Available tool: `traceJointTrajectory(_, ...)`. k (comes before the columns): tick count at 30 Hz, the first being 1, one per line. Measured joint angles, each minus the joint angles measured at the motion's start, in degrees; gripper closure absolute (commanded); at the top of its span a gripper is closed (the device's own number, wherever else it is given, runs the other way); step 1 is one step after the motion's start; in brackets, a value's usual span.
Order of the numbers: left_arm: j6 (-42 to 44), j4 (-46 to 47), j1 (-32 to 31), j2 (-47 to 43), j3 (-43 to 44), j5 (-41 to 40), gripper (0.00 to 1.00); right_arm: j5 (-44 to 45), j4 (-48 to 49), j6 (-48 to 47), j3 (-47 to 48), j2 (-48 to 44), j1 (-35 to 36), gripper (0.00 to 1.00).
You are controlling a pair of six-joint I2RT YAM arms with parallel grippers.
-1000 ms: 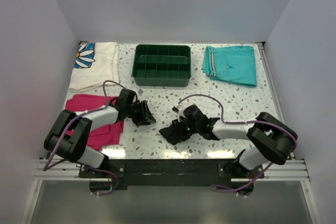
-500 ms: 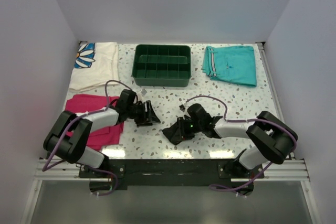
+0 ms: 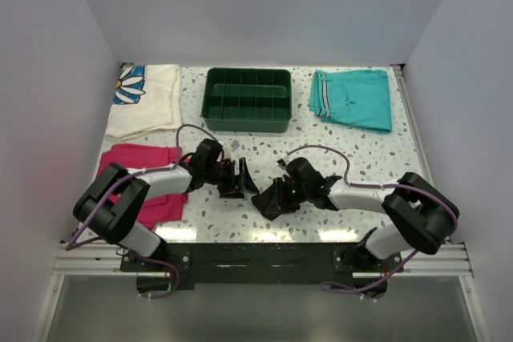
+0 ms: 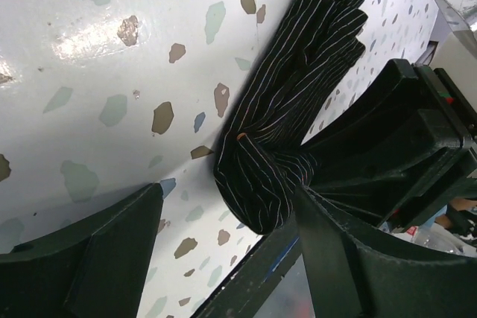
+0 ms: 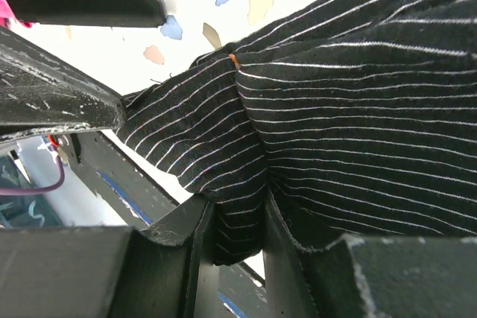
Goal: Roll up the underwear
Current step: Roll the underwear to the center of the board.
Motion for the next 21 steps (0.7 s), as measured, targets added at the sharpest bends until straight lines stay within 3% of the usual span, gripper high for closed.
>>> traceJointTrajectory(15,-8.00,5.84,-0.83,3.93,0.17,2.62,0.24,2.19,-1.88,-2.97,0.42,-1.11,0.50,1.00)
traceJointTrajectory(18,-9.11,6.62,-1.36,4.74,0.33,2.93,0.29,3.19,-2.05,-3.72,0.48,-1.42,1.27,1.00)
traceJointTrajectory(21,-9.92,7.17,-1.97,5.68,0.35,3.17,0.44,4.57,-2.60,-4.35,0.90,-1.53,2.49,1.00)
